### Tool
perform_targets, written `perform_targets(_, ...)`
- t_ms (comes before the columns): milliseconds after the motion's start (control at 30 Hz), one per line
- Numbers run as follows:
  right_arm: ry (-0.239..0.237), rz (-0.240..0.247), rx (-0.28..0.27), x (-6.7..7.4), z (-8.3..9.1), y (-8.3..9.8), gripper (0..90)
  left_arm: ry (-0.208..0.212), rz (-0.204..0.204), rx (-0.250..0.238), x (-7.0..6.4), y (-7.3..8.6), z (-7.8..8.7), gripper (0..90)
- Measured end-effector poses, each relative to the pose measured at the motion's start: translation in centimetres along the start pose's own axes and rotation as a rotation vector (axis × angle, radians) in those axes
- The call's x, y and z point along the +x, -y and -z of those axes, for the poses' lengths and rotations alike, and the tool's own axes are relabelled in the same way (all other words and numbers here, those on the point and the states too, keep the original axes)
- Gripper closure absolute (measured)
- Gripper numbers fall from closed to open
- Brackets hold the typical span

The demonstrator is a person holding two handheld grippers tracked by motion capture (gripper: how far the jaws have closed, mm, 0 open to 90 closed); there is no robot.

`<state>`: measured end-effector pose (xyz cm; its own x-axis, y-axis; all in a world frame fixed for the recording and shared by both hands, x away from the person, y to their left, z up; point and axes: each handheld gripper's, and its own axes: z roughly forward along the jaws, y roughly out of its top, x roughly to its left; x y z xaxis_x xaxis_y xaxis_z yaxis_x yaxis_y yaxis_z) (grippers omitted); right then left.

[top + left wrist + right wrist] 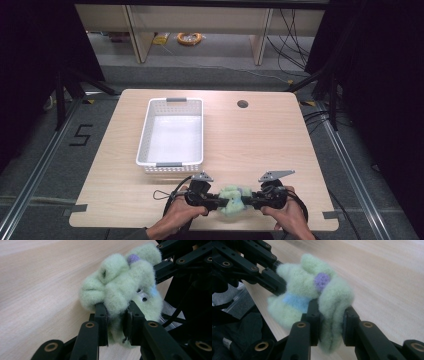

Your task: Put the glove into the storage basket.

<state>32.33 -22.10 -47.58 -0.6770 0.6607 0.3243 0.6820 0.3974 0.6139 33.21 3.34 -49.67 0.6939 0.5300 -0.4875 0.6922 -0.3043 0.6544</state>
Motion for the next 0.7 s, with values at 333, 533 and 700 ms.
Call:
perform_targets(333,-0.011,0.046,-0.043,1.3,0.7,-4.0,73.4,-0.053,-0.048,-0.035,-0.2,-2.5,3.8,74.2)
perform_targets(533,-0.034,0.056,-0.061,2.1,1.0,-7.1,73.4,-0.095,-0.077,-0.068,0.0,-4.5,7.0,74.2)
perform_targets(700,-0.04,0.07,-0.075,2.8,0.9,-10.0,73.4,-0.121,-0.081,-0.086,0.5,-5.6,8.9,74.0)
